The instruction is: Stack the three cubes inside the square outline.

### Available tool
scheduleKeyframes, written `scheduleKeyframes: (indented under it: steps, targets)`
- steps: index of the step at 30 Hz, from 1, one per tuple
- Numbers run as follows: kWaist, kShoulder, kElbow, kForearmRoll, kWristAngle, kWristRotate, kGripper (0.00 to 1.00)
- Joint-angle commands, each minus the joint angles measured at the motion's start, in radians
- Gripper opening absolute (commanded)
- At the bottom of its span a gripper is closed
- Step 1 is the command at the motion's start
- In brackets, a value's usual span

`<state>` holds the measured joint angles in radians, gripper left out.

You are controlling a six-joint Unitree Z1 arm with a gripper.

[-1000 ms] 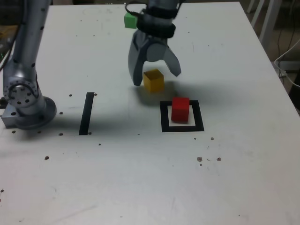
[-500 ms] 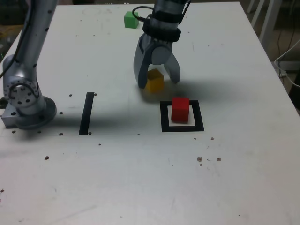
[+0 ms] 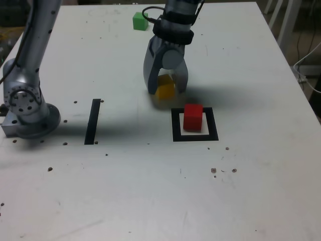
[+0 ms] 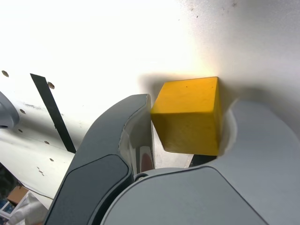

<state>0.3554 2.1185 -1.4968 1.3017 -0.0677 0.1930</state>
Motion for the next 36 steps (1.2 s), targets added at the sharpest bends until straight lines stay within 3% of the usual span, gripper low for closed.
scheduleKeyframes:
  steps: [1,10,18,27,36]
  targets:
    - [-0.001,-0.005,0.001,0.002,0.007,0.002,0.28]
    - [-0.059,-0.094,-0.021,0.025,0.056,0.002,0.28]
    - [-0.171,-0.143,-0.096,0.090,0.071,-0.005,0.28]
    - [-0.293,-0.140,-0.184,0.157,0.070,-0.035,0.28]
    - [-0.397,-0.073,-0.275,0.211,0.064,-0.054,0.28]
